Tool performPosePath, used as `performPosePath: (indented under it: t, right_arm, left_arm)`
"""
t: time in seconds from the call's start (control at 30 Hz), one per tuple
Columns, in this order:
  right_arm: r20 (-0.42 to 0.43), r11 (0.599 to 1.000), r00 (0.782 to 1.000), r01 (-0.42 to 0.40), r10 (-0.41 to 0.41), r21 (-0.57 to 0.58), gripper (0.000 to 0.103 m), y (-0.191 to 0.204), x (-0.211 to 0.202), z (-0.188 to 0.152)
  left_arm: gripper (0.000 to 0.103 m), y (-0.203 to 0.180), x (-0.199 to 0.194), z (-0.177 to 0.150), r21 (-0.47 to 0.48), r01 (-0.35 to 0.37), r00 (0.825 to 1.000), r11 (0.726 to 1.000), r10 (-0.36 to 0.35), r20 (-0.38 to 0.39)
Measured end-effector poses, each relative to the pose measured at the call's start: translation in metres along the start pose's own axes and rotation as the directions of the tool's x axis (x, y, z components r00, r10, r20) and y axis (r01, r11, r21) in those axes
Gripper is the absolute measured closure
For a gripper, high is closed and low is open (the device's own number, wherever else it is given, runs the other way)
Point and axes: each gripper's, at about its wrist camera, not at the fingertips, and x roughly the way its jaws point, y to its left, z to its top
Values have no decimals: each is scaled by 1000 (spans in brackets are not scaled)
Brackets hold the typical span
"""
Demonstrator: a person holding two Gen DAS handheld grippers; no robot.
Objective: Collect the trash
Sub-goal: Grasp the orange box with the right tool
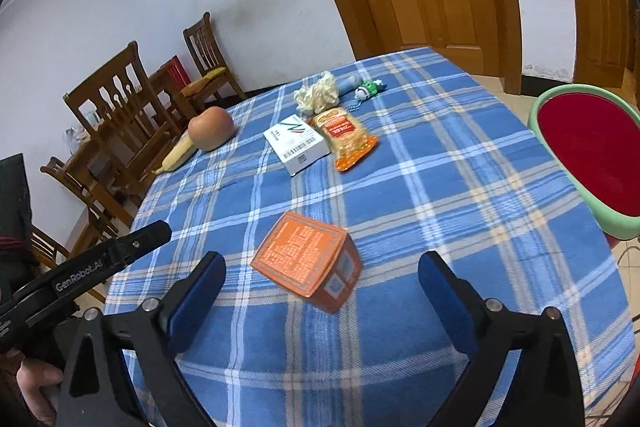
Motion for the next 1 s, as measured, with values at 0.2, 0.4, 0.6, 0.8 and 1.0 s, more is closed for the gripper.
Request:
performPosePath:
  t: [0.2, 0.4, 0.6, 0.8, 1.0]
  right_arm:
    - [-26, 1000, 999, 24, -25, -10, 4, 5, 17, -2]
    - [-50, 998, 997, 57, -58, -15, 20, 6, 30, -3]
    - [-63, 1000, 998, 20, -19, 11, 33, -1, 29, -4]
    - [-26, 999, 1000, 12, -11, 35, 33, -13, 14, 0]
    - [21, 996, 999, 28, -29, 81, 33, -35, -3, 11]
  left_arm:
    - [46, 8, 6, -1, -12, -3, 1000, 1000, 2, -13]
    - [46, 8, 9, 2, -9, 3, 1000, 1000, -3, -9]
    - [46, 1, 15, 4, 4, 3, 1000, 1000, -3, -24]
    - [46, -15, 20, 10, 23, 23, 999, 999, -23, -23]
    - [46, -38, 29, 21, 59, 37, 999, 998, -36, -20]
